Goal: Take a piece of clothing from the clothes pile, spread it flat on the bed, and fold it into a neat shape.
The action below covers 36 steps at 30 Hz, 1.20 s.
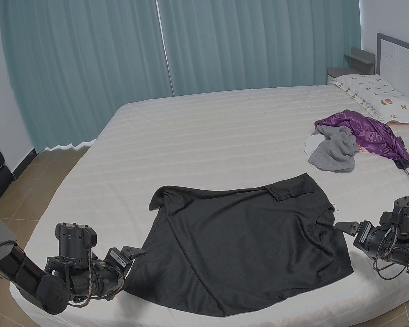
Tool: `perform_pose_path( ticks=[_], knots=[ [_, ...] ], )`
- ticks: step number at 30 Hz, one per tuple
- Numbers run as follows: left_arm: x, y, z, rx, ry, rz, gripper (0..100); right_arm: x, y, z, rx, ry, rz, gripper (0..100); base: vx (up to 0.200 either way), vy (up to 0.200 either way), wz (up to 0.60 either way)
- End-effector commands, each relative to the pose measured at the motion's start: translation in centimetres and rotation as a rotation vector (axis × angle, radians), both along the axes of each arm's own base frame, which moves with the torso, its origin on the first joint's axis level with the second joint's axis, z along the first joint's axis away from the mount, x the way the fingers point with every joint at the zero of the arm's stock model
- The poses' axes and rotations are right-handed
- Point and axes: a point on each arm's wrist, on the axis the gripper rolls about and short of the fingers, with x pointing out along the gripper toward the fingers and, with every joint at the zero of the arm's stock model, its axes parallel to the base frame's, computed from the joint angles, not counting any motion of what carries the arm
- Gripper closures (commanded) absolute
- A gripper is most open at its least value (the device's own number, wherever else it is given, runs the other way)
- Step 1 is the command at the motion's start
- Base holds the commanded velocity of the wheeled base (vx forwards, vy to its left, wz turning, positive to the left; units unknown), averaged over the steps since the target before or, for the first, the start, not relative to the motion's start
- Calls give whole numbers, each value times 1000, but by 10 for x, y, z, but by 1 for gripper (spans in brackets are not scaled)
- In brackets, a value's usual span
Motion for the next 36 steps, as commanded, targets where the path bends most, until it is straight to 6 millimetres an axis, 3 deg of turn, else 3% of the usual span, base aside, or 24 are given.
perform_pose_path(
  ticks=[1,12,20,31,36],
  knots=[
    [0,0,0,-2,2,1,0,0,2,0,0,-6,10,0,0,-200,0],
    [-1,-2,3,-4,-7,8,0,0,3,0,0,-6,13,0,0,-200,0],
    [-10,4,19,114,-90,64,0,-1,3,-1,0,0,13,0,0,0,0],
    [-3,20,-16,206,30,85,0,-2,5,-2,2,8,22,0,0,0,0],
    [-3,28,-21,223,51,98,0,-1,5,-8,-2,31,22,0,0,0,0]
  ],
)
